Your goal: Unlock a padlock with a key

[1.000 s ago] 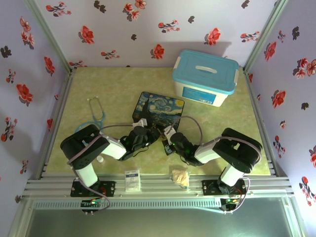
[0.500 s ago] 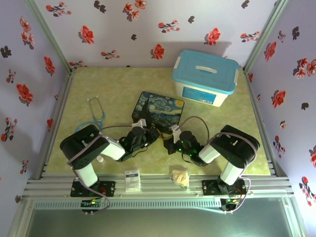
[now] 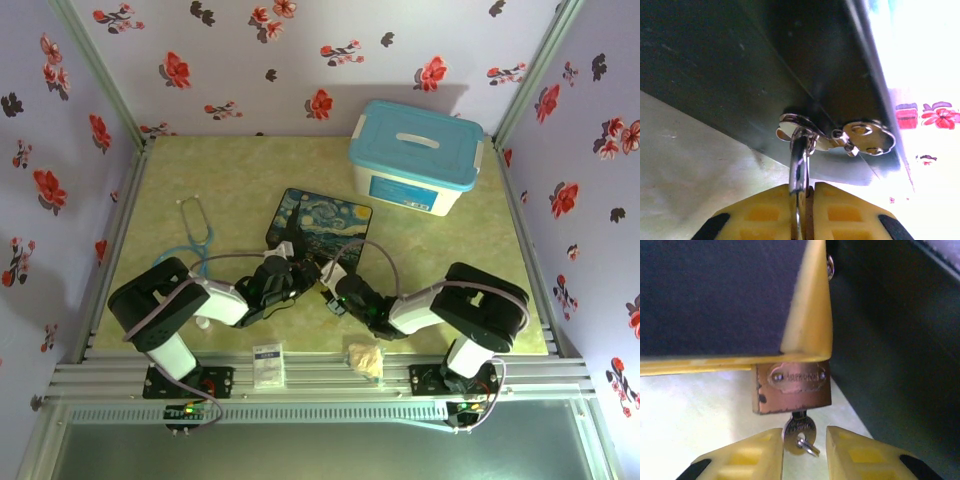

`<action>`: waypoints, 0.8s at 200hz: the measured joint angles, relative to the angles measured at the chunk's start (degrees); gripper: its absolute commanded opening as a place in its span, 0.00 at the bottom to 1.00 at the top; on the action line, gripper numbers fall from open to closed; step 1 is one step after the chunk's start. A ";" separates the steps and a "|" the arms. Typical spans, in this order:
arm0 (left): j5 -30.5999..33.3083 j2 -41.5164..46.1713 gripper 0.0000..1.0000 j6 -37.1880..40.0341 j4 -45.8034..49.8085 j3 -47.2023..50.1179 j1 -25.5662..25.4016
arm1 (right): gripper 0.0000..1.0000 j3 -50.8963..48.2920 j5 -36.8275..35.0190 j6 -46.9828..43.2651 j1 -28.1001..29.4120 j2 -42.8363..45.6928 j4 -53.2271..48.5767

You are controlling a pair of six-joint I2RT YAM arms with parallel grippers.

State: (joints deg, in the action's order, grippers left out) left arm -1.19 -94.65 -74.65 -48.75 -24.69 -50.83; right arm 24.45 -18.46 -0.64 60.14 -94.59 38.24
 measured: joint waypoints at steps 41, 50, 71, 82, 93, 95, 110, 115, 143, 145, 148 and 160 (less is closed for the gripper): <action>-0.37 0.02 0.00 -0.07 -0.04 0.00 0.00 | 0.22 1.09 -5.90 -1.90 2.38 -0.79 1.42; -0.31 0.02 0.00 -0.26 -0.07 0.00 0.02 | 0.20 1.68 -7.23 -2.23 2.91 -1.20 1.51; 0.44 0.02 0.00 -0.50 -0.15 0.11 0.44 | 0.13 3.08 -9.55 -1.79 3.39 -2.86 1.88; 0.79 0.02 0.00 -0.52 -0.46 0.13 0.66 | 0.09 3.63 -9.99 -1.70 3.52 -3.21 1.88; 1.03 0.02 0.00 -0.66 -0.94 0.33 0.76 | 0.06 3.82 -10.03 -1.57 3.54 -3.26 1.81; 1.05 0.02 0.00 -0.63 -1.03 0.35 0.76 | 0.06 3.82 -10.01 -1.53 3.56 -3.26 1.81; 1.14 0.02 0.00 -0.66 -1.27 0.55 0.76 | 0.05 3.82 -9.25 -0.85 3.45 -3.26 1.73; 1.16 0.02 0.00 -0.66 -1.27 0.57 0.76 | 0.04 3.74 -8.68 -0.72 3.17 -3.23 1.73; 0.48 0.02 0.00 -0.66 -0.85 0.72 0.59 | 0.02 0.61 2.03 2.54 -0.81 -1.51 4.83; 0.46 0.02 0.00 -0.66 -0.87 0.72 0.57 | 0.02 0.42 2.69 2.73 -1.05 -1.44 5.09; 0.37 0.02 0.00 -0.63 -0.87 0.72 0.52 | 0.02 -0.02 4.33 3.28 -1.66 -1.25 5.70; 0.07 0.02 0.00 -0.63 -0.87 0.74 0.48 | 0.01 -1.29 8.92 4.79 -3.37 -0.90 7.61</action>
State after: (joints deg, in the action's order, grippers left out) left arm -1.13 -94.63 -75.29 -49.63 -23.94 -50.35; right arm 23.16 -9.54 4.14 56.77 -95.48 45.84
